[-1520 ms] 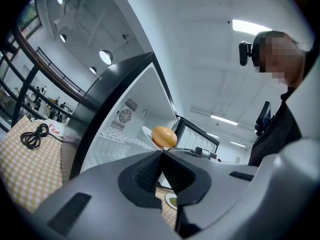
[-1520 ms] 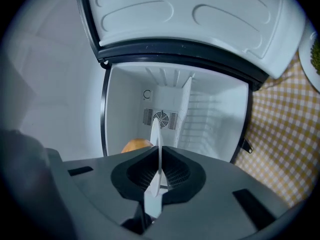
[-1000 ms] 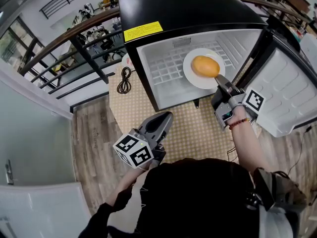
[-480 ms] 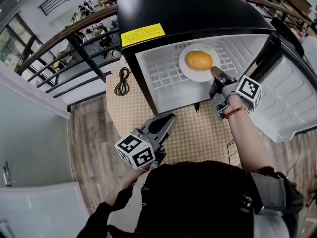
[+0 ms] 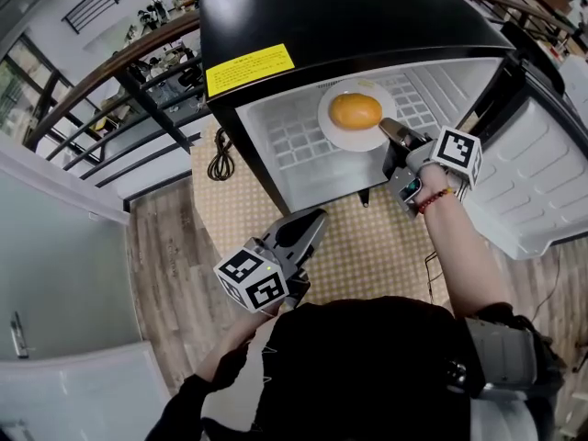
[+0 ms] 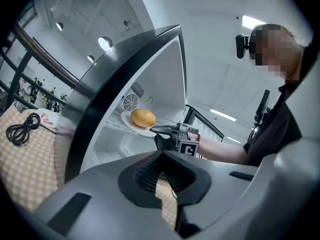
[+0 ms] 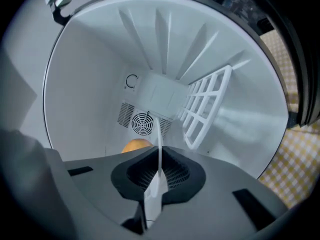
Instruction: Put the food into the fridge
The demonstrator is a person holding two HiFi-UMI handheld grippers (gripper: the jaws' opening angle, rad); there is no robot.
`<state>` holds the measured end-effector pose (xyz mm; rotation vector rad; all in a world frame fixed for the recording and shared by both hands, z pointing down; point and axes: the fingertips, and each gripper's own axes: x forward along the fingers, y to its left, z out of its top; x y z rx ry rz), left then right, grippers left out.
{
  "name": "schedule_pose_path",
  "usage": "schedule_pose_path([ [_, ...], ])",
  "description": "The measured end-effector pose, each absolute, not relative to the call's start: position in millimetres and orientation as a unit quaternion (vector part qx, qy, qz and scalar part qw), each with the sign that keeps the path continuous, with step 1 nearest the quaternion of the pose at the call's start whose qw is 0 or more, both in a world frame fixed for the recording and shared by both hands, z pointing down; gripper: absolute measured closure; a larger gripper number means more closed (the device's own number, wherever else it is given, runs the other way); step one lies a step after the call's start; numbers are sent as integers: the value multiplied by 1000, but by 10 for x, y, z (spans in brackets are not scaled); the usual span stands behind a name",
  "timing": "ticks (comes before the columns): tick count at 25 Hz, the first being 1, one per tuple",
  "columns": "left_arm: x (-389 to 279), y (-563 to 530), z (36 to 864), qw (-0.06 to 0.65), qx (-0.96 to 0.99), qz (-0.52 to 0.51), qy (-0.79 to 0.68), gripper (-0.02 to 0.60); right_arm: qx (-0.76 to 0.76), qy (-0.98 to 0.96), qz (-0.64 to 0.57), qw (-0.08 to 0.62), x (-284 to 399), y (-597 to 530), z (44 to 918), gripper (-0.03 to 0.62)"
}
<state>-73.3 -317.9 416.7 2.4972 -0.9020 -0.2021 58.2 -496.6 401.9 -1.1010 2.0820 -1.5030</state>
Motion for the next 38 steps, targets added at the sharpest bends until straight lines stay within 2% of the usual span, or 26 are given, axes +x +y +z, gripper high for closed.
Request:
schedule_pose_path([
  [17, -707, -3205, 4284, 263, 908, -86, -314, 569, -420, 770, -468, 111, 562, -5064, 3946, 571],
  [26, -745, -3202, 4312, 268, 906, -91, -314, 569, -445, 796, -409, 41, 549, -5079, 3952, 543],
  [38, -756, -3181, 4312, 271, 905, -91, -314, 569, -461, 811, -361, -7, 521, -5079, 3971, 521],
])
